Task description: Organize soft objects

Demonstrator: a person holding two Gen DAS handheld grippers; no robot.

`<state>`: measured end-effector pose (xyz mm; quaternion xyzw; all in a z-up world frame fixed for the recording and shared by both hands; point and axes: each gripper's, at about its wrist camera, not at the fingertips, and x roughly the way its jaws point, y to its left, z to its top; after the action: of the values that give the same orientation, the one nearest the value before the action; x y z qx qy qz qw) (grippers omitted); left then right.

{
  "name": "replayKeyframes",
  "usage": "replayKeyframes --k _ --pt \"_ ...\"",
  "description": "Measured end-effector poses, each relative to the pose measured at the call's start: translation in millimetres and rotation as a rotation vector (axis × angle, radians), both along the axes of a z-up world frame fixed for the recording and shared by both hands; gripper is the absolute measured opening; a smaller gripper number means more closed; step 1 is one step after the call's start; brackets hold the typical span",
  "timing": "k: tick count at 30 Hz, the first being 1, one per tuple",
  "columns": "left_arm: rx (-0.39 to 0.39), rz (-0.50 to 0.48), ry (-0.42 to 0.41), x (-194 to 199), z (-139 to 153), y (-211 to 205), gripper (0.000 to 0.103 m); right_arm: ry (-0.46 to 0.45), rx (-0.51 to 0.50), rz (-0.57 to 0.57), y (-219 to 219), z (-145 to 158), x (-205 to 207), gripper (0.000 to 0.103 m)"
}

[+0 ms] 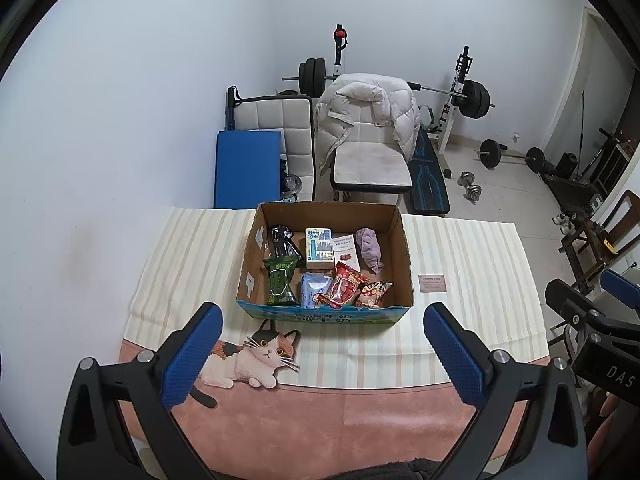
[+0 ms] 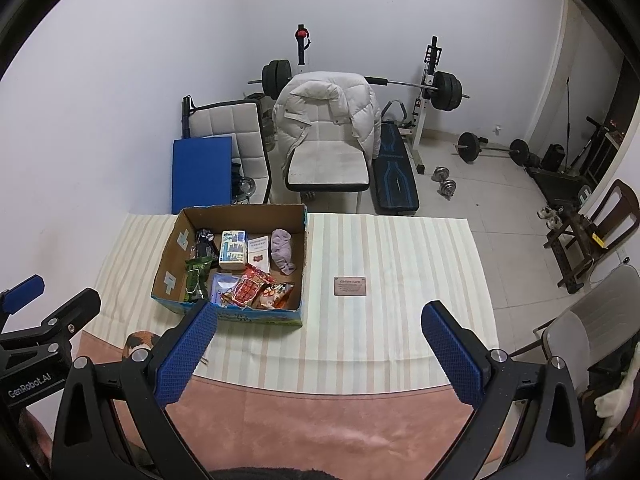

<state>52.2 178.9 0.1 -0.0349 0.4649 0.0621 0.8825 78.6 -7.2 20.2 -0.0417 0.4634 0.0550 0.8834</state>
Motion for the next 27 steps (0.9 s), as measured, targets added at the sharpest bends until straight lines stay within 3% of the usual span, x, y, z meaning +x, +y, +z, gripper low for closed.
replayKeyframes --k 27 --pt "0.017 -0.017 -0.028 6.2 1.0 -0.8 0.103 -0.006 0.004 -0.022 -11.1 0.0 -3.7 0.103"
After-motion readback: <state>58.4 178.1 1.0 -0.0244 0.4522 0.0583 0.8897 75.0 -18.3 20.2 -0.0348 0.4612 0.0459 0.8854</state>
